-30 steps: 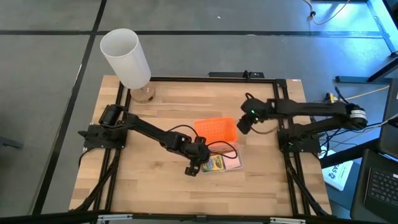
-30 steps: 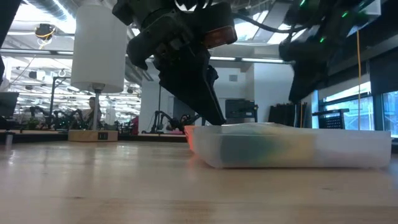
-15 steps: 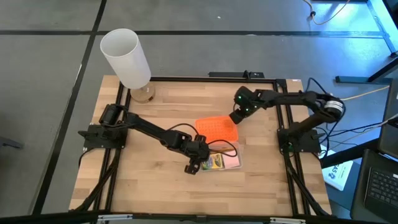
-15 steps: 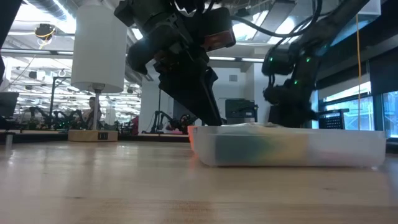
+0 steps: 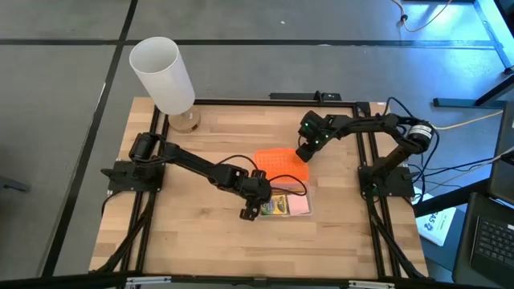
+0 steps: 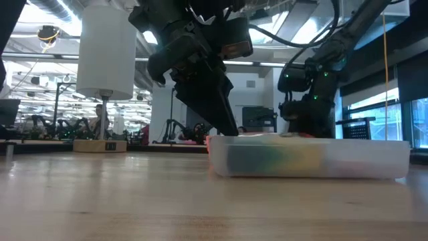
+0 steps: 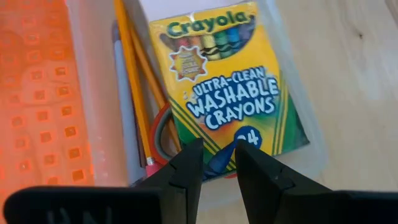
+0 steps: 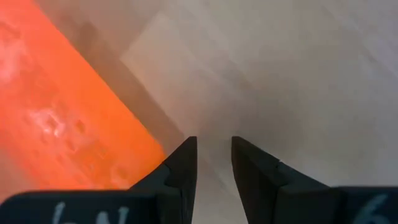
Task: Pack school essentials
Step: Close the orange supply box
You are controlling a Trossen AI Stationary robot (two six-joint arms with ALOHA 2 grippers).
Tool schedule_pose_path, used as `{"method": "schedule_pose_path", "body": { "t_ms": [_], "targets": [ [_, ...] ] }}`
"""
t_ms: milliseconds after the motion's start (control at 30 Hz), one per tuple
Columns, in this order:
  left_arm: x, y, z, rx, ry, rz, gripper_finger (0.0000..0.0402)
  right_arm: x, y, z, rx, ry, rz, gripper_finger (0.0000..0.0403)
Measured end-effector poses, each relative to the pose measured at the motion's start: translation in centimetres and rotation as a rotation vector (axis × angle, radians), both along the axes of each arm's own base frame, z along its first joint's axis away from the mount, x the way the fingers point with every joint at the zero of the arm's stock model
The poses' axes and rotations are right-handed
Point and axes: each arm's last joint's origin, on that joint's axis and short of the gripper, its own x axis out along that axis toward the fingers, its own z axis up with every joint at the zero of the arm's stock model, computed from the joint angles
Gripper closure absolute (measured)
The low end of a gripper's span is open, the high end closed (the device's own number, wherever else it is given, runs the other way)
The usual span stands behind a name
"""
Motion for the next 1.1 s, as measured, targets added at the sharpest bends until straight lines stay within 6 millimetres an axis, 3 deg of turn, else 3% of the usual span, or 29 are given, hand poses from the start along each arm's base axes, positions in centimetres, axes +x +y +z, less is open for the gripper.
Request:
{"method": "schedule_pose_path", "body": {
  "t_ms": [167, 767, 1100],
  "targets": [
    [-0.1, 0.3, 0.0, -0.009, 0.015, 0.003, 0.0312, 0.5, 0.1, 1.6, 0.029, -0.114, 0.092, 0.0302],
    [0.1, 1.0, -0.1, 0.028, 0.004, 0.042, 0.0312, -0.4, 1.5, 4.7, 0.111, -0.267, 0.277, 0.0302],
    [-0.6, 1.2, 2.5, 0.005, -0.051, 0.067, 0.0311, -1.2, 2.2, 6.8, 0.047, -0.334, 0.311, 0.0302]
  ]
}}
